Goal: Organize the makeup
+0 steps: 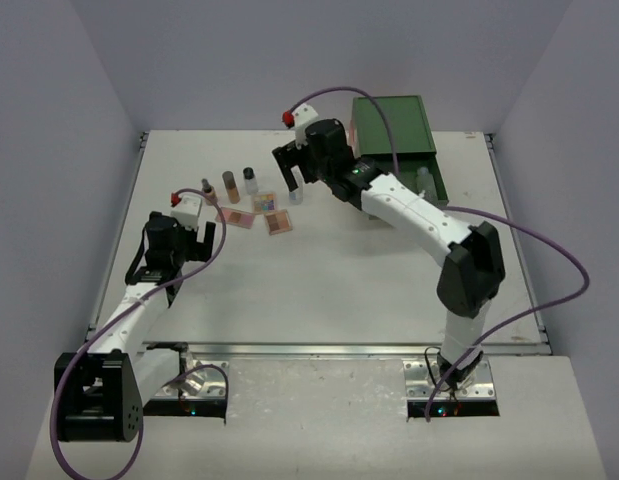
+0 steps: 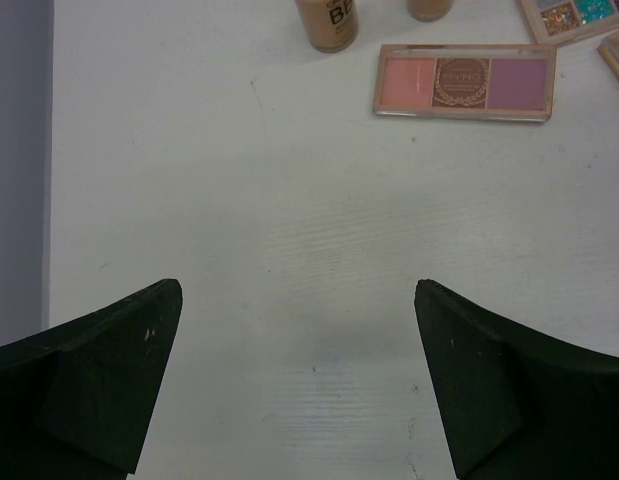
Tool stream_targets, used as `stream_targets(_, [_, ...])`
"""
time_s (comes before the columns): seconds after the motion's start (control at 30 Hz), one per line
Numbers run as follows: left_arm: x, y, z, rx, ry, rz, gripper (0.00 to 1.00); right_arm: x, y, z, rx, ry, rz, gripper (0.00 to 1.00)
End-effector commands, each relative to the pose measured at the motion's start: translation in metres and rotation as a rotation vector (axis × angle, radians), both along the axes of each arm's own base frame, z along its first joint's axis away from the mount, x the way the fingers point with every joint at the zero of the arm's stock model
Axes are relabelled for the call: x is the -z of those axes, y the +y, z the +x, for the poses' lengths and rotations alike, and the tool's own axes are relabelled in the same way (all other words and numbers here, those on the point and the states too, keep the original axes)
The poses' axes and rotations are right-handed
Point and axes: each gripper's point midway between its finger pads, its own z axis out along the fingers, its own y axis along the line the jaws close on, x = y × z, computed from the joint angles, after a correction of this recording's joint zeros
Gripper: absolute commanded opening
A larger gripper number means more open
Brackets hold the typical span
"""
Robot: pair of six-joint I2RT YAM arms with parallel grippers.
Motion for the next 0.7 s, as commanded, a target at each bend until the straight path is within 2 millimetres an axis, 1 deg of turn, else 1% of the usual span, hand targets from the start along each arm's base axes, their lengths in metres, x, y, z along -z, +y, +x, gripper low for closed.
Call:
stream_targets(0.0, [-0.022, 0.004, 0.013, -0.020, -0.108, 0.001, 1.00, -0.001, 0.008, 0.032, 0.102, -0.026, 0.039, 0.99])
stream_targets(0.03, [-0.022, 0.004, 0.013, -0.021, -0.108, -0.001, 1.00, 0.012, 0.014, 0.039, 0.110, -0.012, 0.036, 0.99])
stream_targets(0.07, [-0.020, 0.003, 0.012, -0.017, -0.107, -0.001, 1.00, 0.012, 0.017, 0.044, 0.113, -0.015, 0.042, 0.99])
stream_targets(0.13, [-0.018, 0.002, 0.012, -0.009, -0.102, -0.002, 1.00, 0.032, 0.020, 0.052, 0.135, 0.007, 0.032, 0.99])
stream_targets(0.23, [-0.016, 0.001, 0.011, -0.005, -0.099, -0.004, 1.00, 0.050, 0.017, 0.063, 0.185, 0.034, 0.056, 0.96])
stream_targets(0.3, [-0.016, 0.000, 0.012, -0.001, -0.098, -0.007, 1.00, 0.066, 0.014, 0.067, 0.207, 0.064, 0.080, 0.93])
stream_targets(0.37, [-0.015, -0.002, 0.011, 0.009, -0.095, -0.011, 1.00, 0.080, 0.014, 0.070, 0.217, 0.080, 0.093, 0.92])
stream_targets(0.4, [-0.015, -0.002, 0.011, 0.011, -0.094, -0.011, 1.00, 0.082, 0.014, 0.071, 0.227, 0.073, 0.107, 0.90])
stream_targets(0.5, [-0.013, -0.002, 0.011, 0.010, -0.088, -0.013, 1.00, 0.098, 0.015, 0.067, 0.227, 0.085, 0.129, 0.89])
stream_targets(0.57, [-0.012, -0.002, 0.012, 0.014, -0.085, -0.013, 1.00, 0.104, 0.017, 0.067, 0.216, 0.069, 0.161, 0.86])
stream_targets(0.67, [-0.008, -0.003, 0.012, 0.020, -0.068, -0.018, 1.00, 0.114, 0.016, 0.069, 0.231, 0.064, 0.158, 0.82])
